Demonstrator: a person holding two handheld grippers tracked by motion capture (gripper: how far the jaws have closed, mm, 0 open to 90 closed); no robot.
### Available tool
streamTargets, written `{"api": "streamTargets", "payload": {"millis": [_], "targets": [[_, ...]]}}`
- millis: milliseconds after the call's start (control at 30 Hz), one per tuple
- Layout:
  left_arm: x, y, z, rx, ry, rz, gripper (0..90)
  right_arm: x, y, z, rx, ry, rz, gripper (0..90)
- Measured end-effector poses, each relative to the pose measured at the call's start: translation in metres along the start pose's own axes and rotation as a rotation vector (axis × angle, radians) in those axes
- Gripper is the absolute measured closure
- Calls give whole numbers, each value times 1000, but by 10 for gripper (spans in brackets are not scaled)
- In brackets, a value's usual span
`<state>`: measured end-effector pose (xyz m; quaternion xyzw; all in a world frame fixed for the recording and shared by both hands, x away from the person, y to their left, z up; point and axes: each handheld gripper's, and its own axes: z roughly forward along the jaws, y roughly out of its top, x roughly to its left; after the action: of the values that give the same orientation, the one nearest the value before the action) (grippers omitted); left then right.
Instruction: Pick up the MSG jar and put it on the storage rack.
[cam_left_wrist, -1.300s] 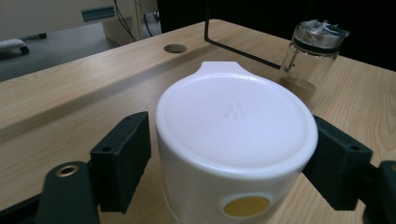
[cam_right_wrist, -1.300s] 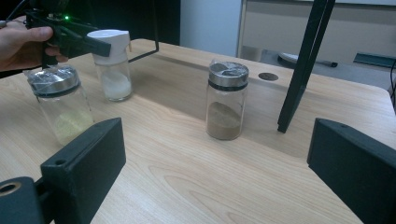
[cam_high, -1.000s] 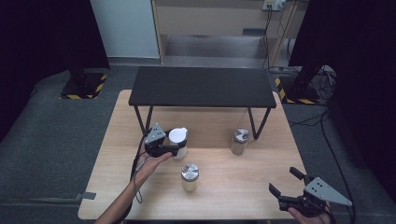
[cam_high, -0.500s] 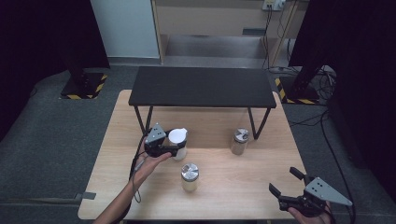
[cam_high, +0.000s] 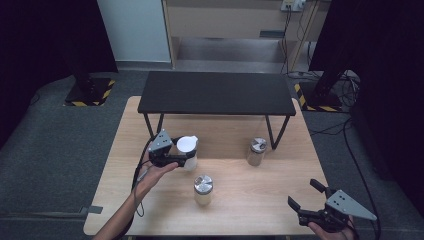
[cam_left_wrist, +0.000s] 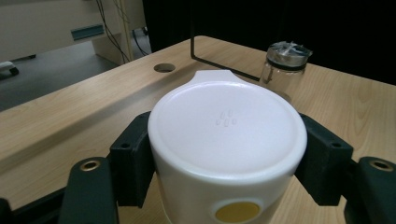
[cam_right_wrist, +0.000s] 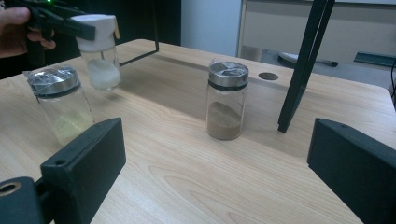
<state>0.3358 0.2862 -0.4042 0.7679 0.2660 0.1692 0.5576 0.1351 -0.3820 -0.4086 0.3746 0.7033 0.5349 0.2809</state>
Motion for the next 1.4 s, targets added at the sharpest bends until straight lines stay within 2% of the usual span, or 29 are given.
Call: {"api": "streamTargets", "payload": {"millis": [467,667,933,1400], "targets": [[13,37,-23,-6,-105,21,298,0,0,0,2,0,0,50],[16,53,-29,-1,-141,34,298,0,0,0,2,-1,1,50],[27,74,-36,-1,-213,47,298,0,0,0,2,0,1,49],[35,108,-43,4,-252,66,298,0,0,0,3,1,3,50]]}}
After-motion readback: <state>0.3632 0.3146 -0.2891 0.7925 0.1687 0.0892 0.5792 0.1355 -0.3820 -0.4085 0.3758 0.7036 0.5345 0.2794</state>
